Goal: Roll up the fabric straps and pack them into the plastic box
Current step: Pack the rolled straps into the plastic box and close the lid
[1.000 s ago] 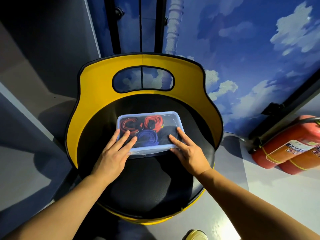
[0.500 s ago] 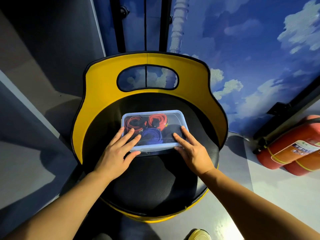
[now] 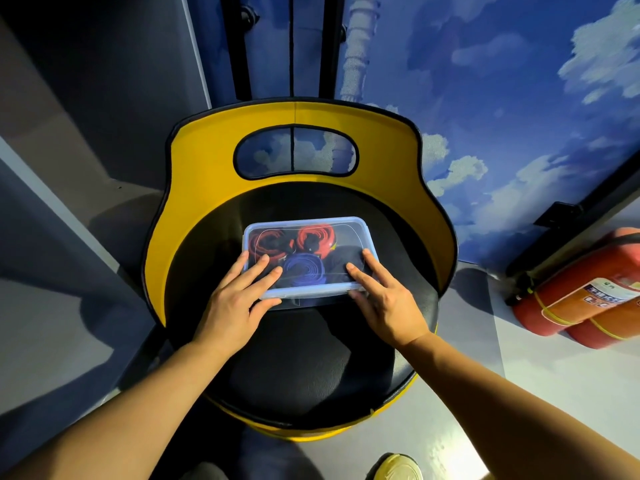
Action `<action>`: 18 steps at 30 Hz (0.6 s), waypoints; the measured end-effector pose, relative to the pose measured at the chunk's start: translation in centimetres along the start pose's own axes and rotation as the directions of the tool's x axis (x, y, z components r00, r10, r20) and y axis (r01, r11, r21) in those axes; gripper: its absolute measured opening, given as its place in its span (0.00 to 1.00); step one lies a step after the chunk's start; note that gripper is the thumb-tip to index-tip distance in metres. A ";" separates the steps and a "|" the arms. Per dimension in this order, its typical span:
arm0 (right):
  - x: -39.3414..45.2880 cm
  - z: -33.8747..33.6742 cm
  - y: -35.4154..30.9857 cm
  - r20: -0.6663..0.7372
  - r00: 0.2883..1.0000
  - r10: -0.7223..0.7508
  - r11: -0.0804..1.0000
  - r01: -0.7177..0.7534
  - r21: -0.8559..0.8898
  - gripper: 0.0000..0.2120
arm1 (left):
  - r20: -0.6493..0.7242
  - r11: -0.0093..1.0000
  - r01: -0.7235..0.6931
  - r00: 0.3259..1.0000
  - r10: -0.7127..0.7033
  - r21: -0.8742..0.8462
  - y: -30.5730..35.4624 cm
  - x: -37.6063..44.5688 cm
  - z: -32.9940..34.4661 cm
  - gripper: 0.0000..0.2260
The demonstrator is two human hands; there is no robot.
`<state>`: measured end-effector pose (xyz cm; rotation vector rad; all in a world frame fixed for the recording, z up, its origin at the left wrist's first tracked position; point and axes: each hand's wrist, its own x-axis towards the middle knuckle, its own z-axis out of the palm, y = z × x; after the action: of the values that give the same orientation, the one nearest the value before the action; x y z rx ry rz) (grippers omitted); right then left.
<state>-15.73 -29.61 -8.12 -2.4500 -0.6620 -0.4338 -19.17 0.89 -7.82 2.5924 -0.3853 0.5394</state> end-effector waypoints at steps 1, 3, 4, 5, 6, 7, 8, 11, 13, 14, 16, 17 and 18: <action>0.0 0.0 -0.1 0.006 1.000 0.011 1.000 -0.011 0.001 0.22 | -0.008 1.000 0.001 1.000 -0.001 0.000 0.1 0.0 0.1 0.27; 0.2 -0.1 -0.1 0.021 0.999 0.034 0.999 -0.034 -0.001 0.22 | -0.021 1.000 -0.003 1.000 0.003 -0.002 0.1 0.0 0.1 0.26; 0.3 -0.1 0.0 0.029 0.999 0.045 0.999 -0.045 0.001 0.22 | -0.019 1.000 -0.012 1.000 0.012 -0.003 0.1 0.0 0.0 0.25; 0.3 -0.1 0.0 0.035 0.998 0.051 0.999 -0.051 0.002 0.22 | -0.007 1.000 -0.021 1.000 0.021 -0.004 0.0 -0.1 -0.1 0.24; 0.2 0.0 0.0 0.038 0.998 0.049 0.999 -0.049 0.000 0.22 | 0.019 1.000 -0.024 1.000 0.024 -0.006 -0.1 -0.1 -0.3 0.24; 0.1 0.0 -0.1 0.037 0.999 0.038 0.999 -0.037 -0.007 0.23 | 0.056 1.000 -0.019 0.998 0.019 -0.009 -0.2 -0.1 -0.6 0.25; 0.0 0.0 -0.1 0.035 0.999 0.021 1.000 -0.021 -0.012 0.23 | 0.094 1.000 -0.010 0.995 0.011 -0.010 -0.3 -0.2 -0.8 0.27; -0.1 -0.3 -0.3 0.039 0.999 -0.006 1.000 0.006 -0.006 0.24 | 0.115 1.000 -0.005 0.993 0.008 -0.025 -0.4 0.1 -1.4 0.28; 0.0 -0.4 -0.5 0.038 0.999 0.001 1.000 0.000 -0.018 0.24 | 0.095 1.000 -0.022 0.995 0.023 -0.014 -0.5 0.3 -1.4 0.27; 0.1 -0.4 -0.8 0.033 0.999 0.022 0.999 -0.021 -0.024 0.25 | 0.086 1.000 -0.031 0.996 0.030 0.001 -0.5 0.3 -1.4 0.27; 0.3 -0.2 -1.6 0.013 0.995 0.095 0.995 -0.094 -0.028 0.26 | 0.063 0.998 -0.048 0.997 0.046 0.030 -0.5 0.2 -1.2 0.28; 0.5 0.1 -2.0 0.000 0.992 0.125 0.992 -0.125 -0.024 0.27 | 0.047 0.998 -0.055 0.997 0.053 0.042 -0.4 0.1 -1.1 0.28; 0.6 0.4 -2.3 -0.015 0.990 0.142 0.990 -0.142 -0.019 0.28 | 0.032 0.996 -0.065 0.997 0.064 0.053 -0.4 0.1 -1.0 0.28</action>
<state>-16.38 -27.54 -7.16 -2.4912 -0.4755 -0.4016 -19.27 1.69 -7.11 2.6501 -0.4720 0.5404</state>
